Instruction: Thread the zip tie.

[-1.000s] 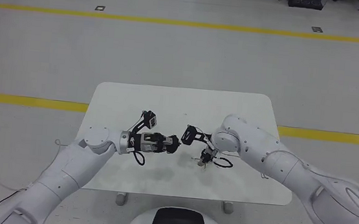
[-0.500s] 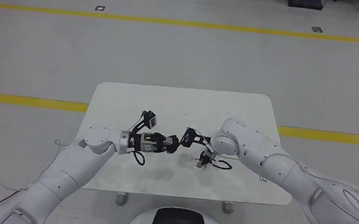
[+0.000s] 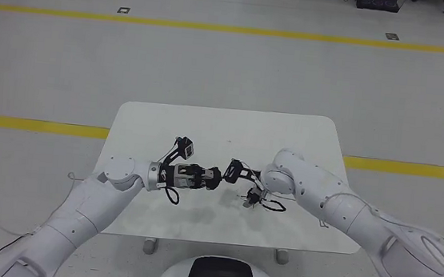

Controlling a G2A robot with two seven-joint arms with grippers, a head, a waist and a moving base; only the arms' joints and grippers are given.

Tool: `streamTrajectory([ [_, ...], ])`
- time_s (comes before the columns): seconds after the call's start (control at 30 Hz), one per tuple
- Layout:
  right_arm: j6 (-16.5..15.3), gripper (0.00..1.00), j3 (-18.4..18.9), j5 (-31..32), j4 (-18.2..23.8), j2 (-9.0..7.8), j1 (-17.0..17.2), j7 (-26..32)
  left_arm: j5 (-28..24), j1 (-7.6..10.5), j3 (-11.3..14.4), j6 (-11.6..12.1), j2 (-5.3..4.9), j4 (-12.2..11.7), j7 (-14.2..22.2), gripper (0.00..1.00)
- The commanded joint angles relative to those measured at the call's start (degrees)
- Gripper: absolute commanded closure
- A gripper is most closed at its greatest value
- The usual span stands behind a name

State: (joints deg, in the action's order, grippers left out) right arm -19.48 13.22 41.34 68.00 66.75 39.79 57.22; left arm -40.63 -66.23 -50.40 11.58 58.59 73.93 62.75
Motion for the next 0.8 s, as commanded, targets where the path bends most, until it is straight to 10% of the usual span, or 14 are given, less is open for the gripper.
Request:
streamTrajectory([
  [0.0, 0.0, 0.51, 0.0, 0.1, -0.1, 0.06, 0.1, 0.1, 0.0, 0.00, 0.0, 0.0, 0.00, 0.0, 0.0, 1.00],
  [0.77, 0.0, 0.73, -3.5, 0.3, -6.1, 2.69, -0.3, -3.1, 0.0, 0.00, 0.0, 0.0, 0.00, 0.0, 0.0, 1.00],
])
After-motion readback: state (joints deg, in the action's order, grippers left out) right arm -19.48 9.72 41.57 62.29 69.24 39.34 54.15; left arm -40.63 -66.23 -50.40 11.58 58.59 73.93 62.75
